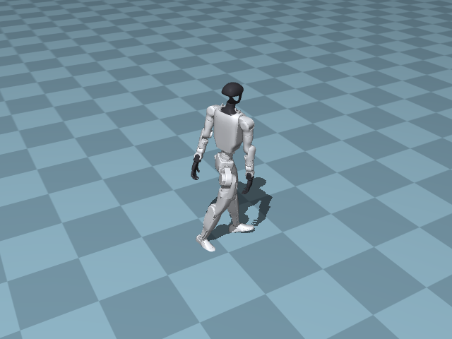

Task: Upper body actions

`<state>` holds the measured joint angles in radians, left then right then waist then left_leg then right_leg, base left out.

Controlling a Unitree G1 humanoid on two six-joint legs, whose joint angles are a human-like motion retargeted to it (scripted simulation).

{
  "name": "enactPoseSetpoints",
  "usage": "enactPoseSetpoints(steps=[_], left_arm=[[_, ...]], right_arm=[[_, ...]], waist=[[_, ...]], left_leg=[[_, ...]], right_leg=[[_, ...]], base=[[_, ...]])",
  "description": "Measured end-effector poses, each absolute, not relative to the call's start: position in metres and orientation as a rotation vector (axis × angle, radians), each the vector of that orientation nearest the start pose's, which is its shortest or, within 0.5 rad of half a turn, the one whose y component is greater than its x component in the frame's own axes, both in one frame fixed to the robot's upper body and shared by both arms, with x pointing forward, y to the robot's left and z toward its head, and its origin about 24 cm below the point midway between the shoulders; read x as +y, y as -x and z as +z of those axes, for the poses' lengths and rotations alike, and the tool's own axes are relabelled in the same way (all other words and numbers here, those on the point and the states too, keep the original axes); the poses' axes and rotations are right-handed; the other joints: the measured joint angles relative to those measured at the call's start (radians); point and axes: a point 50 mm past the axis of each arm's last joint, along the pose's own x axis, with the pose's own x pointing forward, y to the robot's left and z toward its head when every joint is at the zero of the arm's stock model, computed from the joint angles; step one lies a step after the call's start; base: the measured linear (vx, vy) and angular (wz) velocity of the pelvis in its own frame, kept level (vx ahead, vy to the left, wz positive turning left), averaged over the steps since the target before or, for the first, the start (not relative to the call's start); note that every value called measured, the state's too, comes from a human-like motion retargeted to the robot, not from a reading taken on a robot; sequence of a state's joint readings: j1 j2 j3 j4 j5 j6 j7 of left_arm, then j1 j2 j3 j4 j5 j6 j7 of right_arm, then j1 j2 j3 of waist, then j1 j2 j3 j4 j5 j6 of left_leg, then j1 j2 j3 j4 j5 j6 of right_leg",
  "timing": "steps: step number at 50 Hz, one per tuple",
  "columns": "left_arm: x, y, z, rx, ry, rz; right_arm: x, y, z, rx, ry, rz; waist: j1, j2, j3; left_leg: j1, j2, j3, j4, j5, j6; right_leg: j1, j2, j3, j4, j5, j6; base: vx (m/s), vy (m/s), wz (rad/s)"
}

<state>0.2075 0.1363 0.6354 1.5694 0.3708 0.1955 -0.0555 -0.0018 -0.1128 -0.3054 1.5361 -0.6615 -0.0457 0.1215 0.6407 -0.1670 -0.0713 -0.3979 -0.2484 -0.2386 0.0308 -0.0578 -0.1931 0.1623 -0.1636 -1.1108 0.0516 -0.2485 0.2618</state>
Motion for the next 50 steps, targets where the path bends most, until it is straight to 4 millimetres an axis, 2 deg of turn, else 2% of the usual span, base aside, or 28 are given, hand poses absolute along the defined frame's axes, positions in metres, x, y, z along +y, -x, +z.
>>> enactPoseSetpoints(steps=[4,8,12,17,21,25,34,38,42,50], left_arm=[[0.188,0.107,-0.163,1.948,0.234,0.311],[0.189,0.11,-0.162,1.961,0.228,0.306],[0.193,0.104,-0.164,1.941,0.237,0.32],[0.202,0.087,-0.167,1.883,0.233,0.329],[0.208,0.074,-0.169,1.836,0.212,0.307],[0.215,0.07,-0.169,1.809,0.199,0.304],[0.22,0.101,-0.16,1.924,0.199,0.284],[0.223,0.104,-0.159,1.933,0.177,0.273],[0.227,0.094,-0.161,1.892,0.175,0.288],[0.248,0.052,-0.165,1.734,0.157,0.317]], right_arm=[[-0.192,-0.03,-0.179,1.478,0.294,0.292],[-0.19,-0.035,-0.179,1.456,0.299,0.31],[-0.187,-0.033,-0.179,1.456,0.306,0.33],[-0.187,-0.025,-0.18,1.48,0.314,0.344],[-0.187,-0.02,-0.18,1.495,0.31,0.334],[-0.187,-0.02,-0.18,1.492,0.296,0.332],[-0.181,-0.033,-0.18,1.441,0.354,0.422],[-0.182,-0.032,-0.18,1.449,0.367,0.429],[-0.187,-0.024,-0.18,1.487,0.366,0.393],[-0.203,-0.003,-0.177,1.589,0.316,0.245]], waist=[[0.037,-0.004,-0.001],[0.053,-0.01,-0.003],[0.044,-0.013,-0.007],[-0.002,-0.005,-0.008],[-0.062,0.017,0.002],[-0.136,0.039,0.007],[-0.384,0.104,-0.013],[-0.472,0.137,-0.016],[-0.548,0.17,-0.014],[-0.657,0.204,-0.019]], left_leg=[[-0.012,0.004,-0.008,0.002,0.006,-0.009],[-0.014,0.006,-0.011,0.004,0.005,-0.009],[-0.01,0.009,-0.012,0.006,0.001,0.001],[0.016,0.01,-0.01,0.008,-0.017,0.032],[0.065,0.01,0.01,0.013,-0.042,0.068],[0.109,0.03,0.052,0.013,-0.073,0.101],[0.194,0.123,0.192,0.028,-0.177,0.163],[0.239,0.169,0.279,0.03,-0.226,0.181],[0.298,0.215,0.405,0.018,-0.264,0.189],[0.397,0.263,0.592,-0.02,-0.305,0.183]], right_leg=[[-0.008,0.015,0.0,0.001,0.0,0.0],[-0.01,0.017,0.001,0.005,-0.002,0.0],[-0.01,0.014,0.007,0.007,-0.003,0.0],[-0.001,0.006,0.024,0.008,-0.004,0.0],[0.024,-0.007,0.052,0.002,0.0,0.0],[0.024,-0.016,0.114,-0.014,0.014,-0.022],[-0.041,-0.018,0.315,-0.037,0.066,-0.092],[-0.082,-0.007,0.434,-0.042,0.096,-0.119],[-0.11,0.018,0.533,-0.049,0.125,-0.143],[-0.153,0.055,0.67,-0.049,0.167,-0.165]], base=[[-0.08,0.01,0.29],[0.0,0.0,0.0],[0.0,0.0,0.0],[0.08,-0.04,-0.33],[0.13,-0.04,-0.7],[0.2,-0.13,-1.29],[0.19,-0.23,-1.87],[0.12,-0.28,-2.11],[0.09,-0.26,-1.78],[-0.02,-0.19,-1.21]])
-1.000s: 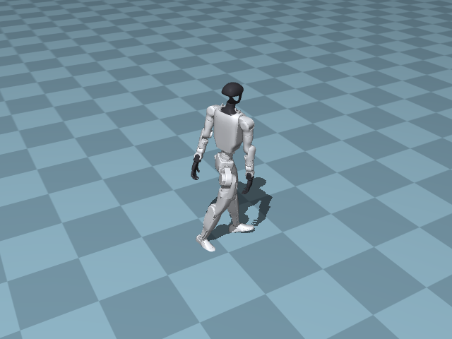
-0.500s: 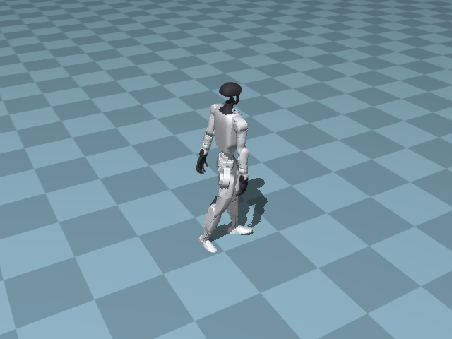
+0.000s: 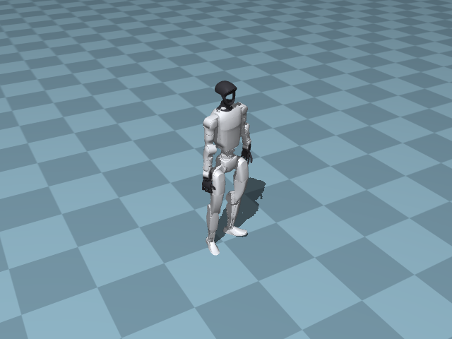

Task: Upper body actions

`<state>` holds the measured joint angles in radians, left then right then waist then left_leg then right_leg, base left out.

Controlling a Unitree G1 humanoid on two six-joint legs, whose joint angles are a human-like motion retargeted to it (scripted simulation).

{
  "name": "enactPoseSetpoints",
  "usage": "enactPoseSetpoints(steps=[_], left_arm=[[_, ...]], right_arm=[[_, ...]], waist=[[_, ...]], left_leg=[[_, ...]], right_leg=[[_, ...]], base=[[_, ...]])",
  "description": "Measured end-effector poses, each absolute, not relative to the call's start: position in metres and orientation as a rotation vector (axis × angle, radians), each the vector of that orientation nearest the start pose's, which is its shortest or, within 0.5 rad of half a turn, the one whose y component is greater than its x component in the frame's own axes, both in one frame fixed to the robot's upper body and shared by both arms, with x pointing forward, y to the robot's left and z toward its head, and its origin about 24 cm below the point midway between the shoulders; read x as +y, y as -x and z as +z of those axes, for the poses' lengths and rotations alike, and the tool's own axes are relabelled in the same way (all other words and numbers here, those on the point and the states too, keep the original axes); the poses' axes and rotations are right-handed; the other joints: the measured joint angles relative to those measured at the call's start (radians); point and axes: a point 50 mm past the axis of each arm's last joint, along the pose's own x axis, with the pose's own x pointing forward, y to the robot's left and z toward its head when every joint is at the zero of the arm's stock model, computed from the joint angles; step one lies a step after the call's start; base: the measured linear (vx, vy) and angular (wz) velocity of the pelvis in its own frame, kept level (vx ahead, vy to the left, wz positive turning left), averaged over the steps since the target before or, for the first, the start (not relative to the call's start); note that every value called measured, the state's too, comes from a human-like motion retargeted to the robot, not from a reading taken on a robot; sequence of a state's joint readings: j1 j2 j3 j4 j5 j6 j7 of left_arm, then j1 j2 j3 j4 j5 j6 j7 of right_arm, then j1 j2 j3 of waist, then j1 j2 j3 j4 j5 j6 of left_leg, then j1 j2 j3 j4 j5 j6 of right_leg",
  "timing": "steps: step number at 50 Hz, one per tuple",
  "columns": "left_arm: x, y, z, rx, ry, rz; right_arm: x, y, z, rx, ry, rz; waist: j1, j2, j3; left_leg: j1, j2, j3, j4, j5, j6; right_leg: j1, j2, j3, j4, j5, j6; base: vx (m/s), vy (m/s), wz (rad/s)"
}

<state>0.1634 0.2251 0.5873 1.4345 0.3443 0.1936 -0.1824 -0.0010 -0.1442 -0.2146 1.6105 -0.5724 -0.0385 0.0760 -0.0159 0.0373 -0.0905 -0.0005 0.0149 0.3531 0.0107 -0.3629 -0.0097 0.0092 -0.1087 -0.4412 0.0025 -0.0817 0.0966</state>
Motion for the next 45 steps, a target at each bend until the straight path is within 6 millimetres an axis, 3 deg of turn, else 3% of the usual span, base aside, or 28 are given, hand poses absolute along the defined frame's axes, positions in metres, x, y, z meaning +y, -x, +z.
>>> enactPoseSetpoints(steps=[9,16,22,30,45], left_arm=[[0.253,0.015,-0.167,1.64,0.09,0.242],[0.235,0.02,-0.172,1.678,0.036,0.147],[0.213,0.041,-0.173,1.783,0.082,0.066],[0.208,0.064,-0.17,1.877,0.052,-0.019],[0.189,0.084,-0.168,1.909,0.157,0.04]], right_arm=[[-0.208,0.023,-0.174,1.689,0.275,0.182],[-0.202,0.035,-0.174,1.707,0.237,0.15],[-0.199,0.022,-0.176,1.662,0.247,0.184],[-0.192,0.001,-0.179,1.592,0.284,0.281],[-0.175,-0.031,-0.18,1.494,0.358,0.413]], waist=[[-0.06,0.004,-0.02],[-0.069,-0.011,-0.045],[-0.086,-0.016,-0.037],[-0.094,-0.032,-0.034],[-0.195,-0.016,-0.048]], left_leg=[[0.044,0.017,0.109,-0.023,-0.019,-0.012],[0.055,0.016,0.143,-0.035,-0.026,-0.018],[0.06,0.02,0.16,-0.038,-0.029,-0.021],[0.069,0.031,0.19,-0.043,-0.03,-0.029],[0.104,0.063,0.338,-0.044,-0.056,-0.061]], right_leg=[[-0.046,0.018,0.095,0.015,0.021,-0.006],[-0.078,0.017,0.124,0.02,0.036,-0.009],[-0.093,0.017,0.139,0.026,0.044,-0.01],[-0.114,0.024,0.169,0.032,0.054,-0.012],[-0.16,0.068,0.278,0.039,0.074,-0.022]], base=[[-0.05,-0.11,-0.59],[0.0,-0.02,-0.15],[-0.01,-0.01,-0.05],[-0.05,-0.11,-0.16],[-0.13,-0.14,-0.44]])
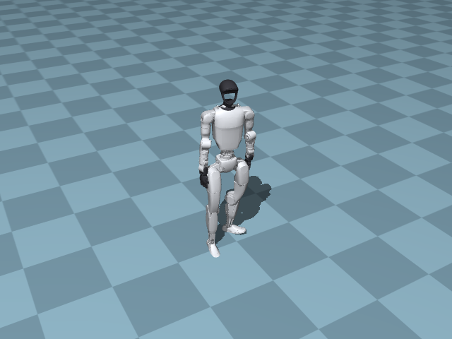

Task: Upper body actions

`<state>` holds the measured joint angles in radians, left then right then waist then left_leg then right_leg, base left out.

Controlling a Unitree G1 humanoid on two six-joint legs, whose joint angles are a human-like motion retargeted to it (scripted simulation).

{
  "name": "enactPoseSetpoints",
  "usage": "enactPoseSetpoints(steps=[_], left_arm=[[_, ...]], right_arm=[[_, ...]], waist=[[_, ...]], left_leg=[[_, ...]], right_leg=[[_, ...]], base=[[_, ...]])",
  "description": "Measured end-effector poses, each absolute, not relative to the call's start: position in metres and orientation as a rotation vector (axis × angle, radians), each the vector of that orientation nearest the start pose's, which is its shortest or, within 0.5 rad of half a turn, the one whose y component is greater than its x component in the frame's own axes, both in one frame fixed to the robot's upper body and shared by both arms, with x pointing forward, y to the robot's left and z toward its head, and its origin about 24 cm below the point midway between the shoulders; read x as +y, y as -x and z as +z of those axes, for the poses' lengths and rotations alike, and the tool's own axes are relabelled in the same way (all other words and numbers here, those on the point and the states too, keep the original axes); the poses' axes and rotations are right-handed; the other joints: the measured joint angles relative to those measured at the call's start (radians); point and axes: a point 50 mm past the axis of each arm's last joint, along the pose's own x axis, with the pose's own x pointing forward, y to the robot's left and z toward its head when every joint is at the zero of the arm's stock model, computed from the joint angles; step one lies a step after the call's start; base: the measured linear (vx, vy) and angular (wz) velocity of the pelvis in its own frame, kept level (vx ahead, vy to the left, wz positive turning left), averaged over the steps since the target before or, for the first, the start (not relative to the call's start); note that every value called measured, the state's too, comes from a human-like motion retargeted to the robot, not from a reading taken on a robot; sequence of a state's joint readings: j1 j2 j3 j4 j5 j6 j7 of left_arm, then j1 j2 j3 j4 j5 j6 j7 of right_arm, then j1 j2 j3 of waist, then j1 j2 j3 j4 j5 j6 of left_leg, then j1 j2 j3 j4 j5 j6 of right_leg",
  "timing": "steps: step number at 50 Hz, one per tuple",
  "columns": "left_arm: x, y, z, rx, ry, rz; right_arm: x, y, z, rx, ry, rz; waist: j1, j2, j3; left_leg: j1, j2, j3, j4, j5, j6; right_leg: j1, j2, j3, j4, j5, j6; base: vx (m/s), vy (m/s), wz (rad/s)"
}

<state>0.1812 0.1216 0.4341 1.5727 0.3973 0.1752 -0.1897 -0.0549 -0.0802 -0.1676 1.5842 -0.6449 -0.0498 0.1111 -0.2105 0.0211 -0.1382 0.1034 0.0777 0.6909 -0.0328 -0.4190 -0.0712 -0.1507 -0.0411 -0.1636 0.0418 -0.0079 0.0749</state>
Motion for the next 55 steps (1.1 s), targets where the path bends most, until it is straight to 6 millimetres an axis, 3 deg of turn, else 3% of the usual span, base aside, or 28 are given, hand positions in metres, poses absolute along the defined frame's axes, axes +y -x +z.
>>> enactPoseSetpoints(steps=[8,22,33,49,55], left_arm=[[0.181,0.077,-0.171,1.89,0.11,-0.081],[0.19,0.045,-0.176,1.784,0.04,-0.085],[0.185,0.064,-0.174,1.854,0.032,-0.132],[0.191,0.083,-0.169,1.903,0.113,-0.001],[0.191,0.085,-0.168,1.919,0.134,0.027]], right_arm=[[-0.182,-0.039,-0.179,1.492,0.34,0.337],[-0.189,-0.014,-0.179,1.565,0.193,0.144],[-0.189,-0.006,-0.179,1.591,0.232,0.185],[-0.198,0.0,-0.178,1.614,0.264,0.198],[-0.195,-0.008,-0.179,1.57,0.241,0.211]], waist=[[-0.074,0.057,0.007],[-0.101,0.077,0.017],[-0.045,0.052,0.029],[0.137,-0.004,0.046],[0.189,-0.023,0.06]], left_leg=[[0.023,0.015,0.102,-0.005,-0.017,-0.026],[0.022,0.017,0.139,-0.004,-0.015,-0.04],[0.007,0.012,0.057,-0.002,0.01,-0.019],[-0.079,-0.046,-0.259,0.035,0.064,0.039],[-0.122,-0.064,-0.352,0.056,0.086,0.043]], right_leg=[[-0.053,0.034,0.079,0.008,0.027,0.007],[-0.071,0.054,0.128,0.0,0.038,0.002],[-0.005,0.012,0.013,-0.008,0.004,0.0],[0.139,-0.061,-0.224,-0.042,-0.055,-0.005],[0.172,-0.086,-0.304,-0.053,-0.065,0.001]], base=[[-0.13,0.03,-0.8],[-0.03,0.0,-0.19],[0.12,-0.01,0.59],[0.18,0.16,0.95],[-0.03,0.18,0.78]])
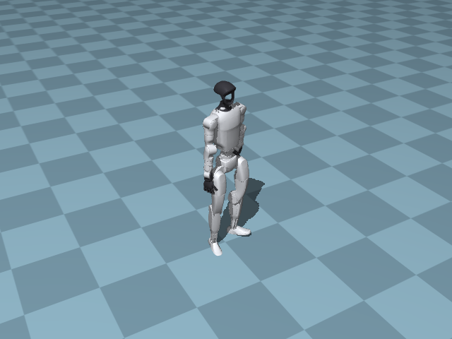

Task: Upper body actions

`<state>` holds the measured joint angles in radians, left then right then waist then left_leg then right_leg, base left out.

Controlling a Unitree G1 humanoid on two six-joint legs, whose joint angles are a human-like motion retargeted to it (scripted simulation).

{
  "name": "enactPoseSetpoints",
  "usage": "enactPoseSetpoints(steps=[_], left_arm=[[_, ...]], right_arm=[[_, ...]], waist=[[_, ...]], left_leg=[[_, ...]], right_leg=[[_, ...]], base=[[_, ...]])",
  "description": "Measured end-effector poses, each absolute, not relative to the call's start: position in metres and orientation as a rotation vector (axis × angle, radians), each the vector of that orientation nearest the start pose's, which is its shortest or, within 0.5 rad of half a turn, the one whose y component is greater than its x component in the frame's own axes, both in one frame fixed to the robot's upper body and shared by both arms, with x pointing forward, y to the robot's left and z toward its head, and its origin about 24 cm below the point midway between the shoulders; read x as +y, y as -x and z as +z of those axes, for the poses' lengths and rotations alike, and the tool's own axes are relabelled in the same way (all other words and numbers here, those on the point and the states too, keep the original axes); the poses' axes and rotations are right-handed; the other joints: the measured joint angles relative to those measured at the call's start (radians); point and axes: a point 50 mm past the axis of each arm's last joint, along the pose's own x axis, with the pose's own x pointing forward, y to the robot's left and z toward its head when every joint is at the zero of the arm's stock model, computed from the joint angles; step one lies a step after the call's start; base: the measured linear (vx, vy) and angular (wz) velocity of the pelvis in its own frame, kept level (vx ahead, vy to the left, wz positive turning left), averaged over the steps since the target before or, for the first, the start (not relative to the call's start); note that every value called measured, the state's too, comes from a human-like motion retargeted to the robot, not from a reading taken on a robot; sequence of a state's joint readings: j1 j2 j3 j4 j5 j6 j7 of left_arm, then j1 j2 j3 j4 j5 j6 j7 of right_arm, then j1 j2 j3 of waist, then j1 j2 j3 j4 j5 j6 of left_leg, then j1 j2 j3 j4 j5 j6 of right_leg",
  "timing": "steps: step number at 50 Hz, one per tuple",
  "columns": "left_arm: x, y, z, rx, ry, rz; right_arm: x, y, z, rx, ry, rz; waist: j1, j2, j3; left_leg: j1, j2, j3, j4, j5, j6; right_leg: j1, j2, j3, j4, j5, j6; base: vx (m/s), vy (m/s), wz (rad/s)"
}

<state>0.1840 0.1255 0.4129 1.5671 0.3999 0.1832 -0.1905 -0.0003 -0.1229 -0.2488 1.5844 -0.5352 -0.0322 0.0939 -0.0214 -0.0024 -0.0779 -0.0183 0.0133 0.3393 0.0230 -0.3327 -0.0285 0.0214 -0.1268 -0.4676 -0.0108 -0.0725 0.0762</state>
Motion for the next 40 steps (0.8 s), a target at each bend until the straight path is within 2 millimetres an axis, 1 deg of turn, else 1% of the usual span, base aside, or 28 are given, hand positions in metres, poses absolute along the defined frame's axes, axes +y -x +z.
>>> enactPoseSetpoints(steps=[4,7,15,20,30,35,38,40], left_arm=[[0.192,0.084,-0.168,1.916,0.131,0.036],[0.193,0.081,-0.169,1.904,0.133,0.054],[0.195,0.074,-0.17,1.884,0.13,0.071],[0.194,0.075,-0.17,1.886,0.122,0.068],[0.192,0.074,-0.171,1.874,0.115,0.083],[0.19,0.071,-0.171,1.867,0.13,0.077],[0.189,0.07,-0.172,1.864,0.138,0.065],[0.188,0.067,-0.172,1.858,0.138,0.051]], right_arm=[[-0.193,-0.014,-0.179,1.538,0.237,0.22],[-0.191,-0.016,-0.179,1.528,0.247,0.236],[-0.191,-0.015,-0.179,1.53,0.272,0.26],[-0.192,-0.012,-0.179,1.542,0.278,0.262],[-0.191,-0.014,-0.179,1.541,0.29,0.276],[-0.19,-0.025,-0.179,1.537,0.3,0.284],[-0.188,-0.037,-0.178,1.51,0.313,0.302],[-0.186,-0.049,-0.177,1.481,0.322,0.315]], waist=[[-0.007,-0.009,0.008],[0.003,-0.017,0.016],[0.027,-0.027,0.031],[0.018,-0.024,0.027],[-0.059,-0.026,0.012],[-0.13,-0.02,-0.016],[-0.186,-0.009,-0.022],[-0.222,-0.002,-0.015]], left_leg=[[-0.028,-0.01,-0.076,0.017,0.009,-0.001],[-0.041,-0.017,-0.103,0.022,0.017,0.0],[-0.056,-0.021,-0.113,0.024,0.032,0.001],[-0.045,-0.01,-0.075,0.017,0.028,0.001],[0.01,0.03,0.089,-0.005,-0.008,-0.011],[0.033,0.056,0.234,-0.027,-0.027,-0.028],[0.051,0.072,0.332,-0.04,-0.035,-0.045],[0.071,0.08,0.404,-0.05,-0.041,-0.059]], right_leg=[[0.022,-0.014,-0.073,-0.005,-0.007,0.008],[0.032,-0.017,-0.097,-0.009,-0.009,0.01],[0.033,-0.022,-0.103,-0.009,-0.006,0.011],[0.013,-0.017,-0.063,-0.003,0.002,0.006],[-0.077,0.006,0.088,0.026,0.034,-0.01],[-0.172,0.037,0.212,0.05,0.063,-0.018],[-0.228,0.065,0.287,0.062,0.085,-0.02],[-0.261,0.089,0.347,0.069,0.103,-0.02]], base=[[-0.06,0.06,0.95],[-0.05,0.03,0.45],[-0.01,0.0,0.03],[-0.03,-0.04,-0.39],[-0.12,-0.19,-0.83],[-0.26,-0.17,-1.35],[-0.33,-0.13,-1.53],[-0.31,-0.05,-1.82]])
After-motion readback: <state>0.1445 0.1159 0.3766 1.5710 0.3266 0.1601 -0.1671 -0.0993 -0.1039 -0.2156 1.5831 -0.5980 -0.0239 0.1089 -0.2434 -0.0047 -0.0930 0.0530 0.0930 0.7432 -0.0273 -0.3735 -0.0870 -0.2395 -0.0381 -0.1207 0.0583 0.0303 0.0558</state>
